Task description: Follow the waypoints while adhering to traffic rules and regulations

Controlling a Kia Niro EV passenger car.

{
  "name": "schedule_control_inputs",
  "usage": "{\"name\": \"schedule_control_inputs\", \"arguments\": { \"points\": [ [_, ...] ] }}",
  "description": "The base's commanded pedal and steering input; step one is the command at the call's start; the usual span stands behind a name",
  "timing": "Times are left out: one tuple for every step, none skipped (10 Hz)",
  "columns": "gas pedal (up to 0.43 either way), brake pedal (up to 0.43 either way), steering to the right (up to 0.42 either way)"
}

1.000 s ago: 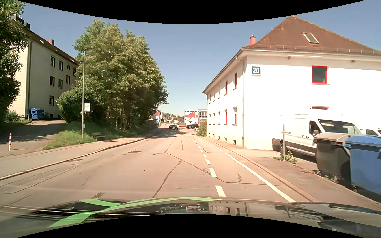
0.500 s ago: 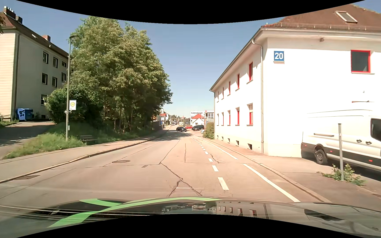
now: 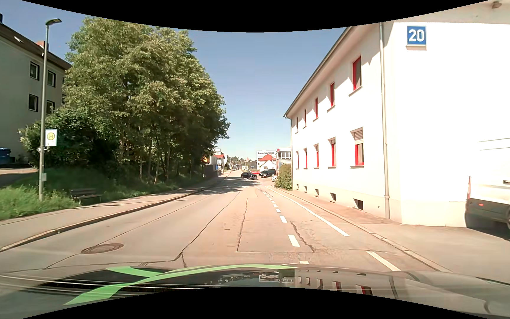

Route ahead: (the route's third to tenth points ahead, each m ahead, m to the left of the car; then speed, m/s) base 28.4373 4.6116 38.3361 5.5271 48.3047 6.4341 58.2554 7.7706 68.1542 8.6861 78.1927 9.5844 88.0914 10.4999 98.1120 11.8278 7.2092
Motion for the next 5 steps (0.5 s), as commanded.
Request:
{"name": "schedule_control_inputs", "arguments": {
  "points": [
    [0.189, 0.0, -0.02],
    [0.15, 0.0, -0.02],
    [0.079, 0.0, -0.02],
    [0.008, 0.0, -0.02],
    [0.0, 0.0, -0.021]
  ]
}}
